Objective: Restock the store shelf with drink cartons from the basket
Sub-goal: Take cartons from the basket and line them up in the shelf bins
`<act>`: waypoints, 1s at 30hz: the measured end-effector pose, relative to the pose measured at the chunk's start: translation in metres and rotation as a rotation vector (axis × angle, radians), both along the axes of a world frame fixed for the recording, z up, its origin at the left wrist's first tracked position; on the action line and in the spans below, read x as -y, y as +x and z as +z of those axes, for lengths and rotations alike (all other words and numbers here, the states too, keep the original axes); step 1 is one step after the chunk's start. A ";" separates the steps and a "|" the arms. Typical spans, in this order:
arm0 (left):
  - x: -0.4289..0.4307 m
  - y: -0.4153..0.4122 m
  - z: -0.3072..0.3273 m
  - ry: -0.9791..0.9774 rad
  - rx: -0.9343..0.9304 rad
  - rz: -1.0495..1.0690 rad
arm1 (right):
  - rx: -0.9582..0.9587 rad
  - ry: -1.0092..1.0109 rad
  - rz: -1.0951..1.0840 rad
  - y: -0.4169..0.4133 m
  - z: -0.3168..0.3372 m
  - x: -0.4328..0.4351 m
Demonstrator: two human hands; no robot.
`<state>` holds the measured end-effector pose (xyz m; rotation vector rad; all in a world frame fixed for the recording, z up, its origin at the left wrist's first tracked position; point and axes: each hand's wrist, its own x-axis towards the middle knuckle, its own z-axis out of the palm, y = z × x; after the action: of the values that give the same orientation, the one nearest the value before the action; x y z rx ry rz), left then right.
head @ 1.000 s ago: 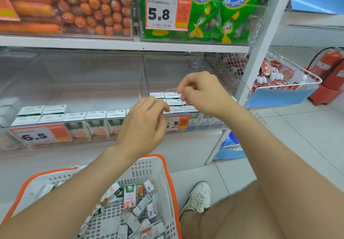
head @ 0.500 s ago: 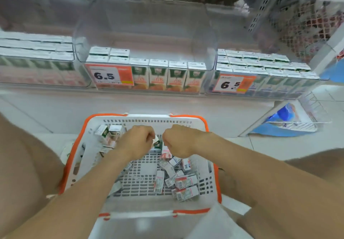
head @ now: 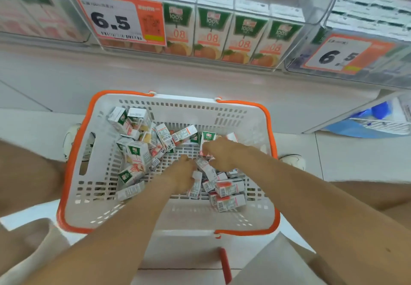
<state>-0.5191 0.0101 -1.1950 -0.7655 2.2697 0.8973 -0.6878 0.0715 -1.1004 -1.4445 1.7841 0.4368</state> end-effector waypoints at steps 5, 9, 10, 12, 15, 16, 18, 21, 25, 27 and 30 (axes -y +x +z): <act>-0.021 0.004 -0.028 0.136 -0.016 0.069 | 0.060 0.199 0.133 0.015 -0.036 -0.013; -0.020 0.014 -0.030 0.059 -0.020 0.193 | 0.038 0.125 0.111 0.019 -0.048 -0.019; -0.019 0.016 -0.029 0.058 -0.003 0.231 | 0.040 0.096 0.082 0.018 -0.051 -0.020; -0.019 0.019 -0.027 0.048 0.011 0.311 | 0.039 0.037 0.033 0.015 -0.052 -0.023; -0.018 0.021 -0.027 0.099 0.014 0.466 | 0.021 -0.035 -0.022 0.011 -0.048 -0.023; -0.016 0.021 -0.026 0.161 0.002 0.531 | 0.027 -0.047 -0.041 0.009 -0.045 -0.023; -0.009 0.024 -0.020 0.308 -0.016 0.636 | 0.073 -0.055 -0.093 0.002 -0.039 -0.022; 0.007 0.030 -0.004 0.449 -0.050 0.706 | 0.151 -0.096 -0.217 -0.008 -0.023 -0.019; 0.029 0.038 0.020 0.453 -0.149 0.660 | 0.119 -0.126 -0.291 -0.014 0.001 -0.016; 0.037 0.040 0.035 0.497 -0.196 0.665 | 0.103 -0.165 -0.311 -0.014 0.013 -0.016; 0.043 0.039 0.066 0.532 -0.278 0.724 | 0.086 -0.241 -0.284 -0.008 0.038 -0.016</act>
<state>-0.4804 -0.0329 -1.1289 -1.2808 1.8043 1.9408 -0.6962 0.0871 -1.0625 -1.3171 1.9853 0.0131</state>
